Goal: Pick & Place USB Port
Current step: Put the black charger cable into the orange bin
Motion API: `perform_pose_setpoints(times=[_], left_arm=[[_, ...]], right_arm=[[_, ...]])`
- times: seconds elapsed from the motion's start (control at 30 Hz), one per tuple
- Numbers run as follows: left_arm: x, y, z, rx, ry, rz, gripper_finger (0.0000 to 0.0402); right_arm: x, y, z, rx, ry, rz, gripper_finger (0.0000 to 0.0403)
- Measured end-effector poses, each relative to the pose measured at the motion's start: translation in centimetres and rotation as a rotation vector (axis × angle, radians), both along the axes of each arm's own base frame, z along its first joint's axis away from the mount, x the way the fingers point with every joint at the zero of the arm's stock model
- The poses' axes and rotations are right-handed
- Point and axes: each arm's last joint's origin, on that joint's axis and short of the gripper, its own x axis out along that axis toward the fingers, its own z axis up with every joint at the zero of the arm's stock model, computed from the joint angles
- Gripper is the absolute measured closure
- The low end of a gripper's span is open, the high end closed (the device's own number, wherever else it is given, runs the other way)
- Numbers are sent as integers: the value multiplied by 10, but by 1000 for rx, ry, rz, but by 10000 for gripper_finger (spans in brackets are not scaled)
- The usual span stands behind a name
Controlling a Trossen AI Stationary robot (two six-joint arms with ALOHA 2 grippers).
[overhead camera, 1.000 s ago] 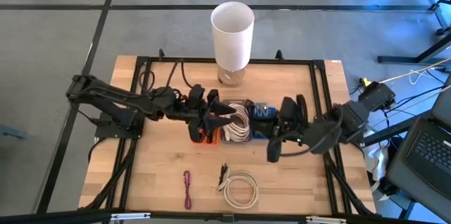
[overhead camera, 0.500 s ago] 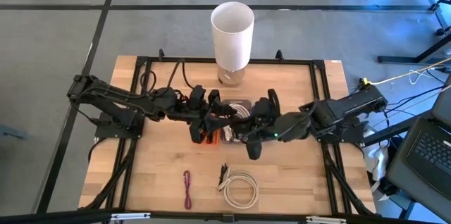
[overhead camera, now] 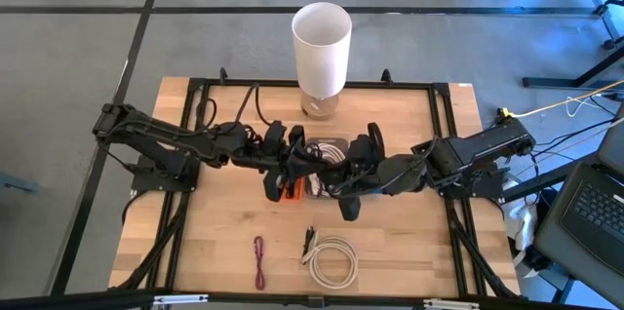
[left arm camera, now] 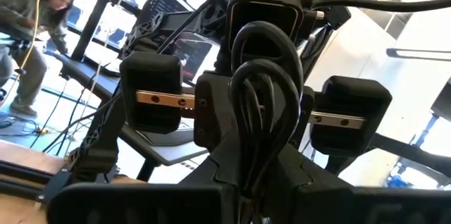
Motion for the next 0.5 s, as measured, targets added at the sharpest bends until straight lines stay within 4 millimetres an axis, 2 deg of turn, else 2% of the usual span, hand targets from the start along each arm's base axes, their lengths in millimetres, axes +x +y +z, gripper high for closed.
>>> perform_pose_setpoints(times=[0.1, 0.3, 0.4, 0.5], left_arm=[[0, 0, 0, 0, 0, 0, 376], [0, 0, -1, -1, 7, -2, 376], [-1, 0, -1, -6, 23, -2, 376], [-7, 2, 0, -12, 80, 30, 376]], right_arm=[[0, 0, 0, -2, -1, -5, 353], [-4, -6, 1, -22, 57, -12, 213], [-15, -11, 10, -26, 123, -43, 159], [-35, -21, 20, -36, 225, -147, 132]])
